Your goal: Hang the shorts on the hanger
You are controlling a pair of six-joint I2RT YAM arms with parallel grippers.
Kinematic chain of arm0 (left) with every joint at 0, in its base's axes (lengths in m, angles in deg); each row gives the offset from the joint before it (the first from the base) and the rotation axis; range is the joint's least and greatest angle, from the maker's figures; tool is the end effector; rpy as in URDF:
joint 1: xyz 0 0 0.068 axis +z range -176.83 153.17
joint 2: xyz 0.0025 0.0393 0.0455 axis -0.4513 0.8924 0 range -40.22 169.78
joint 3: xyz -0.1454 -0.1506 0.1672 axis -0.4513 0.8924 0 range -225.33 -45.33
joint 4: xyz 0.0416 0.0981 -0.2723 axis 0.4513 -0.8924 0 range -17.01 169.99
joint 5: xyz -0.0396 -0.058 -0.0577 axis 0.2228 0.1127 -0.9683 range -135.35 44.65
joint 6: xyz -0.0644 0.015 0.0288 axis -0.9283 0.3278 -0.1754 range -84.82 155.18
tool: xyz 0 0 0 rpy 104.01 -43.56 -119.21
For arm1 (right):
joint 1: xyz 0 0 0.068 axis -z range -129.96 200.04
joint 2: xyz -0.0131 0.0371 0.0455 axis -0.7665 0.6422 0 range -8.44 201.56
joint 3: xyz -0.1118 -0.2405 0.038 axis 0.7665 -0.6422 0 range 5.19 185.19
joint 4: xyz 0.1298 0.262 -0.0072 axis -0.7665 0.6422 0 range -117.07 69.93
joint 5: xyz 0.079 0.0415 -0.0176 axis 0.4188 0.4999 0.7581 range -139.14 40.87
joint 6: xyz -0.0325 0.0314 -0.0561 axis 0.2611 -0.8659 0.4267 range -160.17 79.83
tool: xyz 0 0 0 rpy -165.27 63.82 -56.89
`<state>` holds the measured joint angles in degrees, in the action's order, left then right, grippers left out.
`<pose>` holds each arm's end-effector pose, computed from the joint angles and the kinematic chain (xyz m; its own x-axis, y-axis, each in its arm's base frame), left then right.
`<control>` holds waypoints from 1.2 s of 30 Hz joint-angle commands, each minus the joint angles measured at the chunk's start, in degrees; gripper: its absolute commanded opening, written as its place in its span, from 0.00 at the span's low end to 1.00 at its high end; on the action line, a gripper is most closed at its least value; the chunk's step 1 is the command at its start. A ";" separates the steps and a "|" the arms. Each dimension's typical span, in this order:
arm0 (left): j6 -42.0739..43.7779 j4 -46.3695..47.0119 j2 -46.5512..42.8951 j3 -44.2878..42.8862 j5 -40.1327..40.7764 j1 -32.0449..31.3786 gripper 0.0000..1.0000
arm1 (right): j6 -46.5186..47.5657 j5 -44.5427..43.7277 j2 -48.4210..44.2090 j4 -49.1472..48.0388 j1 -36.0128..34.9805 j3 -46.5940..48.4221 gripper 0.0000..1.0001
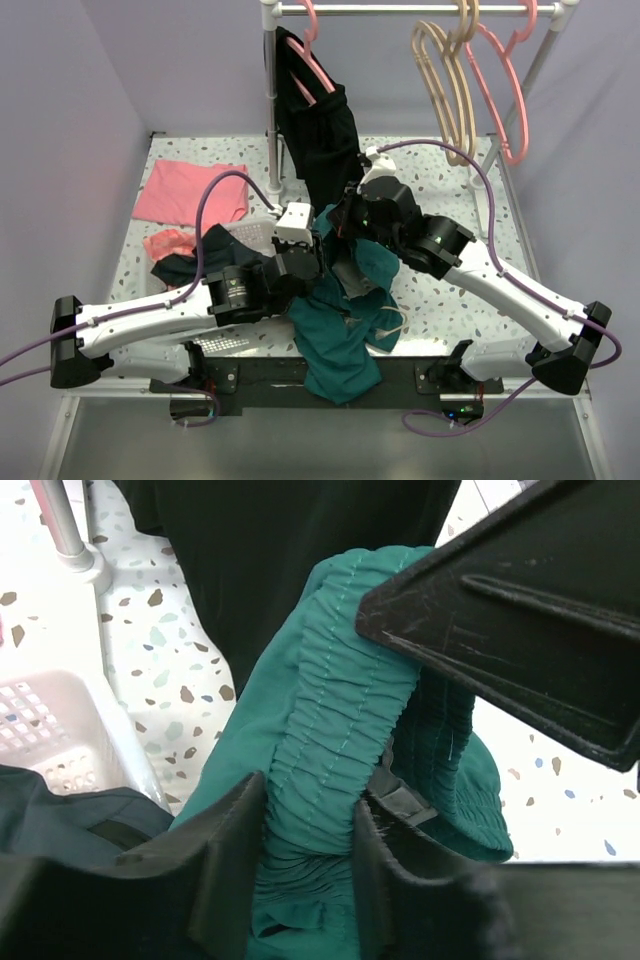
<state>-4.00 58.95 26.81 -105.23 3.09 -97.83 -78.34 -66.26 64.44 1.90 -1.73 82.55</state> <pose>0.1406 -0.2711 0.3234 -0.3797 -0.1844 -0.9065 0.2226 0.9329 -0.2830 0.2213 0.2526 0.3882 -0.5631 0.2395 -0.7909 -0.3013 0.8317 0.4664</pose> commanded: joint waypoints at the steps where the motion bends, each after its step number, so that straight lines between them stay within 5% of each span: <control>1: -1.60 -0.49 -0.84 -0.74 3.15 0.51 0.29 | 1.61 -4.23 -1.16 -0.41 0.00 0.77 0.00; 2: -1.95 -1.37 -1.28 -0.66 2.88 1.12 0.14 | 1.87 -4.58 -1.08 -0.15 -0.09 0.86 0.00; 4: -1.52 -1.55 -2.94 0.30 2.01 1.74 0.00 | 3.62 -3.80 -0.99 0.82 -0.09 0.95 0.11; 6: -1.52 -2.69 -4.18 1.01 0.52 3.93 0.00 | 5.82 -2.66 -1.42 1.00 -0.09 0.60 0.35; 9: -0.20 -3.31 -6.81 3.03 -4.21 9.11 0.00 | 10.83 -1.07 -4.14 1.96 -0.09 -2.03 0.58; 12: 2.26 -3.13 -9.19 4.35 -6.51 12.11 0.00 | 13.21 -1.68 -9.67 2.76 -0.09 -8.44 0.67; 15: 3.49 -4.45 -9.63 3.74 -8.18 14.04 0.00 | 12.95 -2.65 -16.00 2.58 -0.09 -19.22 0.73; 22: 6.65 -4.89 -9.46 2.25 -13.28 17.91 0.00 | 11.01 -0.01 -20.41 2.32 -1.48 -28.14 0.75; 28: 9.03 -5.07 -8.31 -0.13 -16.54 19.23 0.00 | 13.38 -12.66 -11.83 4.60 -11.06 -23.58 0.77; 36: 10.52 -7.35 -9.19 -2.32 -16.72 20.20 0.00 | 16.28 -16.54 -6.87 8.55 -12.83 -21.55 0.75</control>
<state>4.02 51.50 18.81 -103.88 -13.67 -78.57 -64.42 -77.60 58.78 7.30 -14.10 58.58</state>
